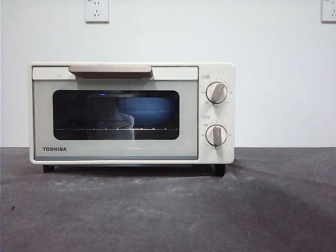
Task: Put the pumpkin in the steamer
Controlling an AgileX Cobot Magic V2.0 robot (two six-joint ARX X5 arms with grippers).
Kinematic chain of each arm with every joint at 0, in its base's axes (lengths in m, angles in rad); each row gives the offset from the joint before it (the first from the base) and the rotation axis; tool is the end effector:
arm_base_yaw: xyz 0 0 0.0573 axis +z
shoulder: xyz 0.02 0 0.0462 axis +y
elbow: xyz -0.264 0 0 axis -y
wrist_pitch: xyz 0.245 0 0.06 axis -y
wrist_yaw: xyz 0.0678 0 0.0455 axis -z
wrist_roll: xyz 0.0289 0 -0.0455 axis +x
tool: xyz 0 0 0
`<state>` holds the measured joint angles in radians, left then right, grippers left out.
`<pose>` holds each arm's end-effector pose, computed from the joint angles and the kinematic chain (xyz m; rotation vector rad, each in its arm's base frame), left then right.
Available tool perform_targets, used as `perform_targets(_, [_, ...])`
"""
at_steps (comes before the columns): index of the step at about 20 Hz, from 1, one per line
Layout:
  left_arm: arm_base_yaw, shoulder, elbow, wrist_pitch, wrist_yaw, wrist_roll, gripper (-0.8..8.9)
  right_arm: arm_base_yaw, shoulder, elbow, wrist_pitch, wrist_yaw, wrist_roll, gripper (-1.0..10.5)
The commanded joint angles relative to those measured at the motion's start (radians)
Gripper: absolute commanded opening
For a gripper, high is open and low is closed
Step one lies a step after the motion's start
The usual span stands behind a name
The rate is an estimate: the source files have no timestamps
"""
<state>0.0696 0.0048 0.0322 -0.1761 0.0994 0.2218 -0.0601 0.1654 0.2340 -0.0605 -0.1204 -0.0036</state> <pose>0.0947 0.0037 0.1572 0.2088 0.1442 -0.0460 0.0964 -0.0023 0.2244 -0.0043 -0.0082 0.0603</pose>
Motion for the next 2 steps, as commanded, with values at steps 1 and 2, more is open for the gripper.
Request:
perform_targets(1, [0.000, -0.002, -0.018, -0.010, -0.003, -0.003, 0.11, -0.001, -0.048, -0.063, 0.034, -0.002, -0.008, 0.1])
perform_targets(2, [0.000, -0.002, -0.018, -0.010, -0.003, -0.003, 0.11, -0.002, -0.162, -0.223, -0.034, -0.006, 0.010, 0.1])
